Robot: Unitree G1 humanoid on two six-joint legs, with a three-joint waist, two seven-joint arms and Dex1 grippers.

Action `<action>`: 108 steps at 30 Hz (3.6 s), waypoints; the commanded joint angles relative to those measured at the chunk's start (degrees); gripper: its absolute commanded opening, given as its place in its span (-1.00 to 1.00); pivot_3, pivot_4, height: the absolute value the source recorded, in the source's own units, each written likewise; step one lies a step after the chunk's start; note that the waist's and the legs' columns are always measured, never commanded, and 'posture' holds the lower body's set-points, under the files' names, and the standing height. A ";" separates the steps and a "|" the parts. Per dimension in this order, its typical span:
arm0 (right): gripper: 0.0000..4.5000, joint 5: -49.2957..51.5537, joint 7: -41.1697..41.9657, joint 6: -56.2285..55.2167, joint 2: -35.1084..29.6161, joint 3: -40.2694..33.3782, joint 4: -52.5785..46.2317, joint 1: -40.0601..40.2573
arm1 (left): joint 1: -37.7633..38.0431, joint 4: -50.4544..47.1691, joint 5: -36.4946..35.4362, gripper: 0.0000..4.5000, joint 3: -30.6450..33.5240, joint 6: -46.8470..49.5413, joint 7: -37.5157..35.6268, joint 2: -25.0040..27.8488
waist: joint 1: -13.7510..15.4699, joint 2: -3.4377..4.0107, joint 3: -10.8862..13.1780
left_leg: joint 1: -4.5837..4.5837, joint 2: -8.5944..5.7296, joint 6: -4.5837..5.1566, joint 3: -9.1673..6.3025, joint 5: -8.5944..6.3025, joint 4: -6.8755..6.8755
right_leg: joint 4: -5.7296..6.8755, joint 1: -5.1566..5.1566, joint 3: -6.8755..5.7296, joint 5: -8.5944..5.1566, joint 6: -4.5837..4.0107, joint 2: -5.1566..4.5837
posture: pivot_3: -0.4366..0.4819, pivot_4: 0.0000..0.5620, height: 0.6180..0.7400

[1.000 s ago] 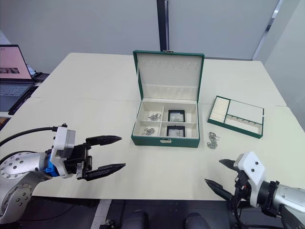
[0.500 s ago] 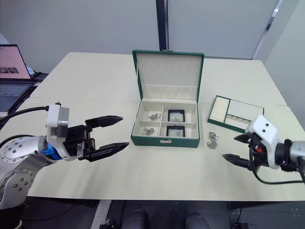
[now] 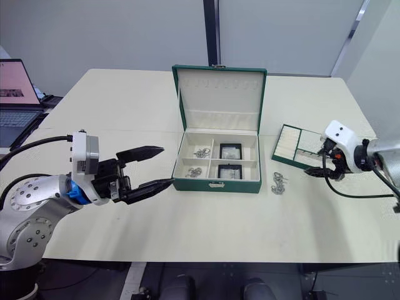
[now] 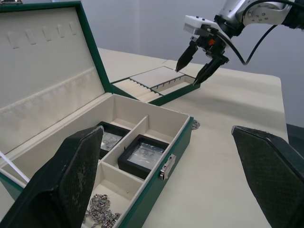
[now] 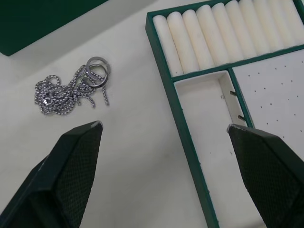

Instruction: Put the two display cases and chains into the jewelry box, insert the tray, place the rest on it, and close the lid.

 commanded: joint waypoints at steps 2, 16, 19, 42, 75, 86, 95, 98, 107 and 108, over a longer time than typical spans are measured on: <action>0.99 -5.24 4.51 -6.75 2.27 1.34 9.58 -4.94 | 1.79 -3.53 -0.03 1.00 1.61 -1.26 1.43 -0.40 | 0.08 0.00 0.01 | 0.00 0.00 -0.01 0.01 0.00 0.00 | -0.01 0.02 0.00 0.00 0.00 -0.01 | -0.05 -0.47 1.00; 0.99 -14.06 5.23 -18.04 9.18 0.76 26.65 -10.88 | 7.12 -6.66 -0.52 1.00 3.63 -2.37 3.44 -0.57 | -0.03 0.04 0.03 | 0.07 0.00 -0.02 0.01 0.01 0.01 | 0.01 0.11 -0.02 0.00 0.00 -0.02 | -0.05 -0.47 1.00; 0.99 -15.34 5.21 -19.33 9.68 0.62 28.63 -11.91 | 7.99 -7.14 -0.53 1.00 3.88 -2.58 3.55 -0.52 | -0.04 0.04 0.03 | 0.09 0.01 -0.03 0.01 0.02 0.01 | 0.02 0.12 -0.02 0.00 0.00 -0.02 | -0.05 -0.47 1.00; -1.00 -19.61 2.45 -24.96 10.97 -0.20 38.12 -16.55 | 8.82 -6.98 0.46 1.00 2.50 -4.25 4.06 -1.41 | -0.20 0.06 0.04 | 0.11 0.00 -0.03 0.00 0.02 0.01 | 0.03 0.17 -0.03 0.00 -0.01 -0.02 | -0.05 -0.47 1.00; -1.00 0.47 15.73 19.21 -8.08 -12.64 -40.61 4.39 | 8.05 -0.09 0.22 1.00 6.99 -4.71 -2.82 1.73 | 0.09 0.54 0.27 | 0.09 0.01 0.03 -0.03 -0.02 -0.04 | 0.07 0.12 -0.05 0.00 0.00 0.00 | -0.05 -0.47 1.00; -1.00 3.89 5.14 34.49 -0.21 0.05 -54.97 -4.78 | 10.78 -0.72 -1.37 1.00 9.43 -3.67 -4.03 2.89 | 0.12 0.52 0.27 | 0.00 0.00 0.10 -0.01 -0.06 -0.04 | 0.08 -0.10 -0.03 0.00 0.00 -0.02 | -0.05 -0.47 1.00; -1.00 0.37 1.94 28.59 8.36 13.14 -48.34 -12.10 | 13.53 -2.22 -1.90 1.00 11.90 -3.38 -3.81 2.70 | 0.02 0.52 0.27 | 0.00 0.02 0.18 -0.04 -0.10 -0.04 | 0.09 -0.25 -0.04 0.00 0.00 -0.01 | -0.05 -0.47 1.00; -1.00 -1.21 1.90 26.76 10.55 15.90 -45.38 -13.91 | 14.85 -2.83 -2.08 1.00 12.92 -3.37 -3.37 2.69 | 0.00 0.52 0.27 | 0.00 0.03 0.18 -0.04 -0.10 -0.04 | 0.09 -0.28 -0.05 0.00 0.00 -0.01 | -0.05 -0.47 1.00; -1.00 -6.28 1.34 20.95 17.39 20.91 -36.49 -17.89 | 17.36 -4.21 -3.97 1.00 16.54 -2.64 -2.20 2.97 | -0.05 0.51 0.26 | 0.01 0.04 0.18 -0.08 -0.10 -0.04 | 0.11 -0.29 -0.09 0.00 0.00 -0.01 | -0.05 -0.47 1.00; -1.00 -6.77 1.33 20.52 18.05 21.20 -35.66 -18.10 | 17.52 -4.11 -3.91 1.00 16.98 -2.52 -2.24 3.19 | -0.05 0.51 0.26 | 0.01 0.04 0.18 -0.09 -0.10 -0.04 | 0.11 -0.30 -0.10 0.00 0.00 0.00 | -0.05 -0.47 1.00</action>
